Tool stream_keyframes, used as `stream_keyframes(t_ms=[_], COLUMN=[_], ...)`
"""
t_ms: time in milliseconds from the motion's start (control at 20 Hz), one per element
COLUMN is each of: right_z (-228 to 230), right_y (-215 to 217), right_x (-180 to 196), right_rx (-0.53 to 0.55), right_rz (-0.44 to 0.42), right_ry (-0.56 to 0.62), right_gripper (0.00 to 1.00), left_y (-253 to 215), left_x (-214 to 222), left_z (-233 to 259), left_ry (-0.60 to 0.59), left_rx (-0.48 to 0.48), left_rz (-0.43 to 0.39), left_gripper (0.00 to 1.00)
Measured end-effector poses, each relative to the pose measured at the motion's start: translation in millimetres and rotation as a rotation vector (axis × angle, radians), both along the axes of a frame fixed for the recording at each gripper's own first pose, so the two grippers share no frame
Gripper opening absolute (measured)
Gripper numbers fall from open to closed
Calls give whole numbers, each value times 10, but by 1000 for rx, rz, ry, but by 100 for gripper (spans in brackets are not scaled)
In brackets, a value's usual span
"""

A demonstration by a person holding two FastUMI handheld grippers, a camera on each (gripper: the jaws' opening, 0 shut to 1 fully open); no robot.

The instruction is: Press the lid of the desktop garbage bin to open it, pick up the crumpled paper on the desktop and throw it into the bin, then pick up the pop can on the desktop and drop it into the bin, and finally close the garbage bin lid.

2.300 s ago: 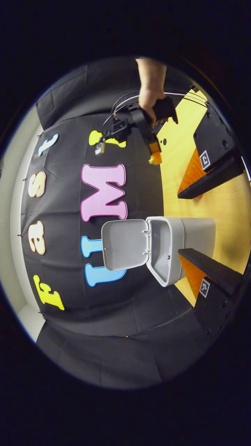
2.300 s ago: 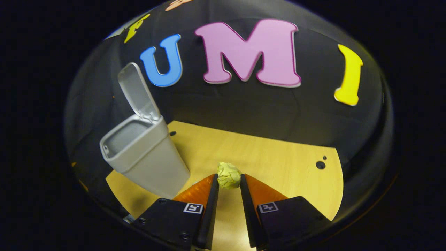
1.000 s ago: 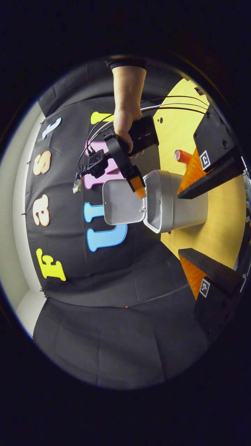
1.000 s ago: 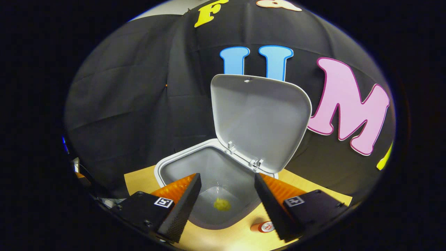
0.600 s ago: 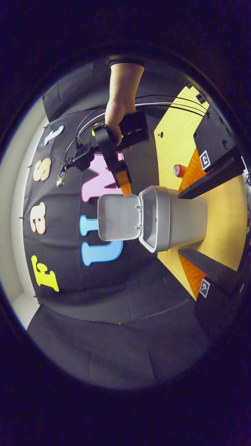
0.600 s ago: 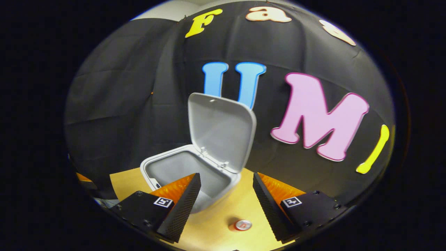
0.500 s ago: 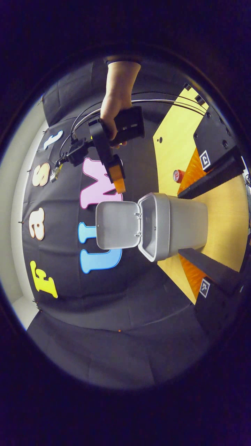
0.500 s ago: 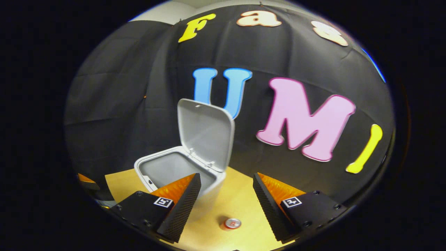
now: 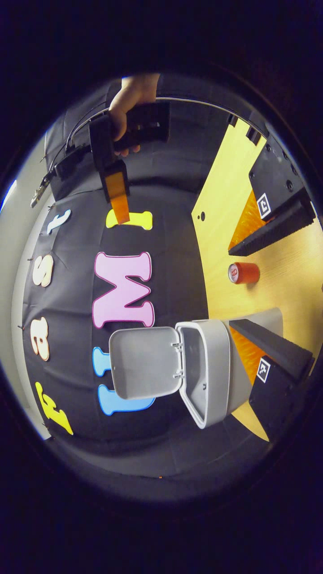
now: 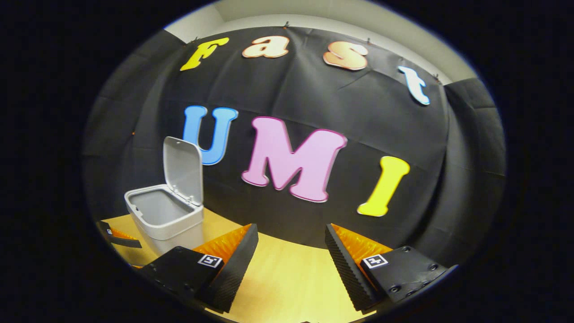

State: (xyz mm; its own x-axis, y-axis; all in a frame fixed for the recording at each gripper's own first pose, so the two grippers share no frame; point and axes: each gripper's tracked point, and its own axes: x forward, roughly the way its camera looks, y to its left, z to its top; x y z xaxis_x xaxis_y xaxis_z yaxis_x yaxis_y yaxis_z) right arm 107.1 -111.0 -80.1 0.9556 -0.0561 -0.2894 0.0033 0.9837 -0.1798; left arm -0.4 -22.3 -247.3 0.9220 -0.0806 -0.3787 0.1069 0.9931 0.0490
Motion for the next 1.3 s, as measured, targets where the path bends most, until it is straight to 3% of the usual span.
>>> stream_keyframes(t_ms=[200,400,800,1300], right_z=[120,-40,-465,-846], right_y=[-645,-1038,-1112,-1136], right_x=[-314,-510,-550,-550], right_rx=[-48,-125,-155,-103], right_rz=[-161,-208,-176,-150], right_ry=[-77,-84,-12,33], right_gripper=[97,96,97,97], left_y=[-158,-100,-228,-308], left_x=[361,694,1154,1452], left_z=[-516,-1180,-2004,-2283], left_ry=[31,98,144,161], left_rx=[17,33,13,38], left_rz=[17,91,106,72], left_gripper=[95,95,96,96])
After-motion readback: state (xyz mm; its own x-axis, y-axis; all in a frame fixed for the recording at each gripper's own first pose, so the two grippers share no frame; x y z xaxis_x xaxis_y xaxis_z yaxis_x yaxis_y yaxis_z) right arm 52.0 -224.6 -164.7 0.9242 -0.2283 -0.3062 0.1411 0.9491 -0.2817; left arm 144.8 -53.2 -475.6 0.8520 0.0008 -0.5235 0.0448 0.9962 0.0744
